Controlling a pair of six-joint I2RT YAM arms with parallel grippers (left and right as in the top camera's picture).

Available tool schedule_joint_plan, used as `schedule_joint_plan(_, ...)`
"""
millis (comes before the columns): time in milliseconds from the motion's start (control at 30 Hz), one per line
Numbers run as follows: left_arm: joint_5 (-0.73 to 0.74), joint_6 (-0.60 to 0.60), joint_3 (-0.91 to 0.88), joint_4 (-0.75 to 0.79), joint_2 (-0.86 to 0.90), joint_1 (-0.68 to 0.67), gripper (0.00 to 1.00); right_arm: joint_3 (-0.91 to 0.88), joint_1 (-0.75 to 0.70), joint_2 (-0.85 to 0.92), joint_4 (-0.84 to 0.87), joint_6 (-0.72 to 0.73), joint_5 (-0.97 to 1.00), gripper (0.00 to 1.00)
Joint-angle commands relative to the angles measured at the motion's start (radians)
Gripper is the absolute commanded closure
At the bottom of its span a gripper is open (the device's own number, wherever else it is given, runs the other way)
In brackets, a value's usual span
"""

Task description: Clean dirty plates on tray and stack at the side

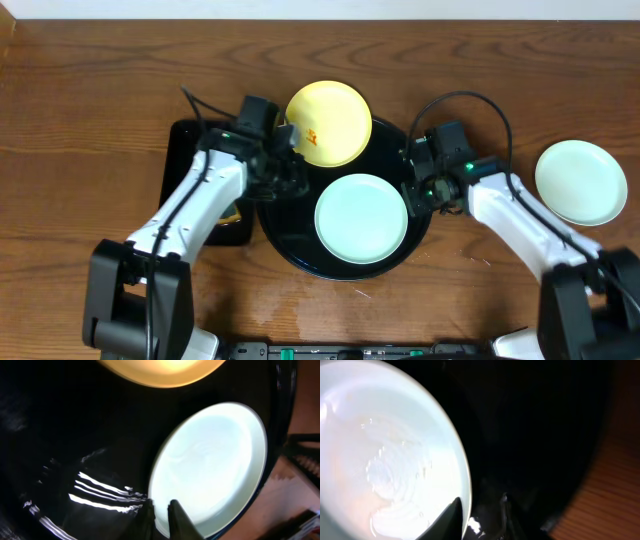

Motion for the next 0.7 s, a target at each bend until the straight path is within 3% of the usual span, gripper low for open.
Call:
schedule_joint_plan(0,-0.059,-0.077,-0.053,0.043,0.021,-0.059,0.92,0.006,-0.052,0.07,0.01,-0.083,-0.215,0.67)
schedule_joint_plan(300,-0.057,-0.149,-0.077,0.084,0.153,-0.125,0.93,0.006,-0.117,0.165,0.009,-0.138,-0.397,0.74)
schedule_joint_plan(667,-0.026,-0.145,-0.077,0.126,0.221,-0.135,0.92,0.006,-0.117,0.186,0.063,-0.139,-0.553,0.79)
